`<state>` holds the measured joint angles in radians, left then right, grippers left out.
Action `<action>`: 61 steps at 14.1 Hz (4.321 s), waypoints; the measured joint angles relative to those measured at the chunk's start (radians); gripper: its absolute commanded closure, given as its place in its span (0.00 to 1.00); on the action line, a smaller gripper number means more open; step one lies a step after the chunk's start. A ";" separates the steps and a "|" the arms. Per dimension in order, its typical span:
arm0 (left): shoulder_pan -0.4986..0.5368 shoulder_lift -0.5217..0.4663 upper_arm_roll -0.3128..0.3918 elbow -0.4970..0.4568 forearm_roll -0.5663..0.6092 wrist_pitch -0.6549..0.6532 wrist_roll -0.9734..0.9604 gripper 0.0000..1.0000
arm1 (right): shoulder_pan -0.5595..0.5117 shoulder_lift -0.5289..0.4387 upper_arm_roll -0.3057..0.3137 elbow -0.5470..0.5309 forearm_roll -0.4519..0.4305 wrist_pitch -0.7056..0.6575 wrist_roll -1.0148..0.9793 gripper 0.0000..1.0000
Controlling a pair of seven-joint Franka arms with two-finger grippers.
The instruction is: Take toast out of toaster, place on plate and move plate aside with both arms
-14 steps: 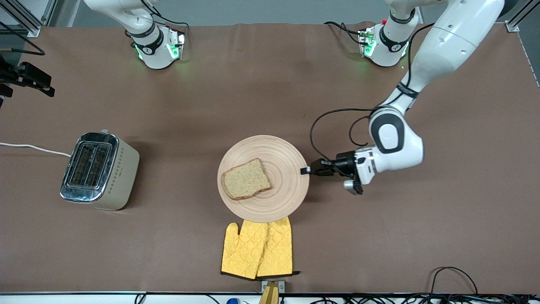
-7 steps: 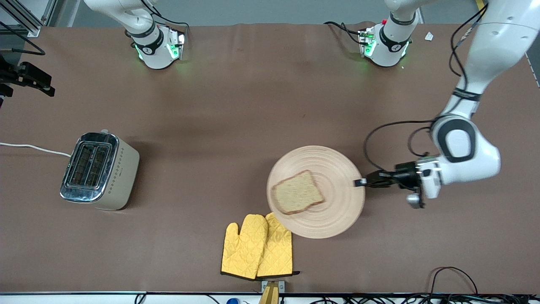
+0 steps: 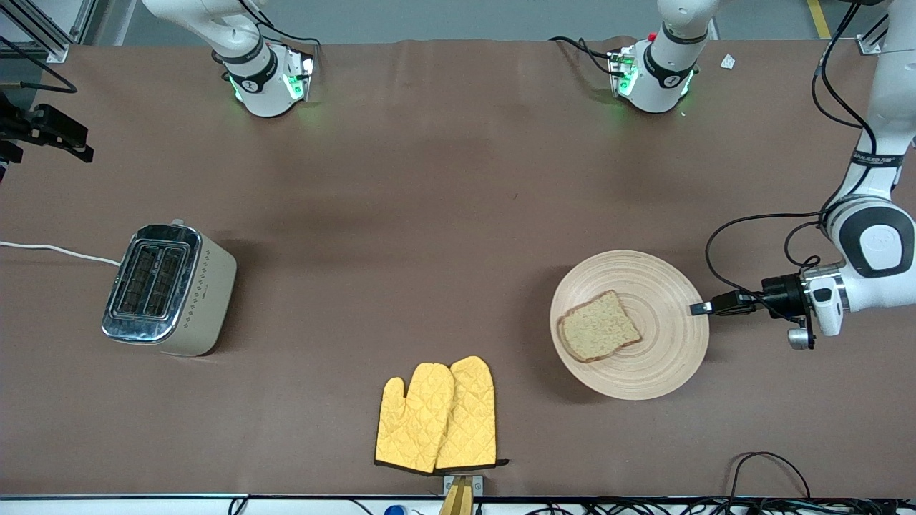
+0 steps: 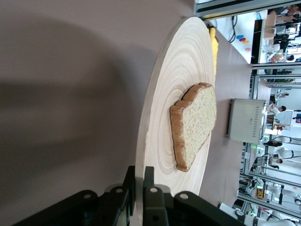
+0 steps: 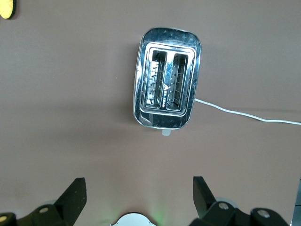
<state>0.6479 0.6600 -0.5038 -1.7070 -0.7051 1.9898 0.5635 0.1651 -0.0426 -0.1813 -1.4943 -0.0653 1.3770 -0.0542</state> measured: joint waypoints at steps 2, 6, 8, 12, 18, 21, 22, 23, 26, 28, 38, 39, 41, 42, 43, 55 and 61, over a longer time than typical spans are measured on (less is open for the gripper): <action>0.052 0.033 0.001 0.011 0.019 -0.021 0.036 1.00 | 0.000 0.000 0.000 0.000 0.000 -0.003 0.000 0.00; 0.103 0.099 0.039 0.074 0.072 -0.075 0.069 1.00 | 0.000 0.000 0.000 0.000 0.000 -0.005 -0.002 0.00; 0.120 0.143 0.056 0.086 0.073 -0.084 0.111 1.00 | 0.000 0.000 0.000 0.000 0.000 -0.005 -0.002 0.00; 0.155 0.213 0.057 0.097 0.073 -0.098 0.131 0.97 | 0.000 0.000 0.000 0.000 0.000 -0.005 -0.004 0.00; 0.168 0.235 0.063 0.112 0.092 -0.118 0.131 0.00 | 0.000 0.000 0.000 0.000 0.000 -0.005 -0.004 0.00; 0.166 0.235 0.060 0.129 0.134 -0.124 0.131 0.00 | 0.000 0.000 0.000 0.000 0.000 -0.005 -0.005 0.00; 0.161 0.234 0.058 0.152 0.144 -0.124 0.131 0.00 | 0.000 0.000 0.000 0.000 0.000 -0.005 -0.005 0.00; 0.150 0.233 0.052 0.183 0.161 -0.125 0.130 0.00 | 0.000 0.000 0.000 0.000 0.000 -0.005 -0.005 0.00; 0.097 0.220 0.033 0.306 0.263 -0.165 0.059 0.00 | 0.000 0.000 0.000 0.000 0.000 -0.005 -0.005 0.00; 0.070 0.198 0.022 0.374 0.301 -0.220 -0.003 0.00 | 0.000 0.000 0.000 0.000 0.000 -0.005 -0.005 0.00; -0.166 -0.130 0.008 0.448 0.521 -0.320 -0.542 0.00 | -0.001 0.000 0.000 0.000 0.000 -0.005 -0.005 0.00; -0.200 -0.163 0.009 0.447 0.555 -0.344 -0.608 0.00 | -0.001 0.000 0.000 0.000 0.000 -0.005 -0.005 0.00; -0.237 -0.211 0.011 0.446 0.589 -0.380 -0.672 0.00 | -0.001 0.000 0.000 0.000 0.000 -0.005 -0.005 0.00; -0.259 -0.238 0.024 0.444 0.610 -0.396 -0.675 0.00 | -0.001 0.000 0.000 0.000 0.000 -0.005 -0.005 0.00; -0.294 -0.273 0.055 0.436 0.639 -0.414 -0.676 0.00 | -0.001 0.000 0.000 0.000 0.000 -0.005 -0.005 0.00; -0.670 -0.705 0.391 0.126 0.745 -0.449 -0.636 0.00 | -0.001 0.008 -0.001 0.000 0.006 0.003 -0.006 0.00; -0.674 -0.753 0.378 0.070 0.748 -0.442 -0.634 0.00 | -0.004 0.020 -0.001 0.001 0.012 0.007 -0.006 0.00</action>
<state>-0.0258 -0.0928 -0.1255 -1.6370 0.0425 1.5482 -0.0708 0.1608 -0.0229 -0.1825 -1.4932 -0.0535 1.3839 -0.0607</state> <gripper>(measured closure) 0.000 0.000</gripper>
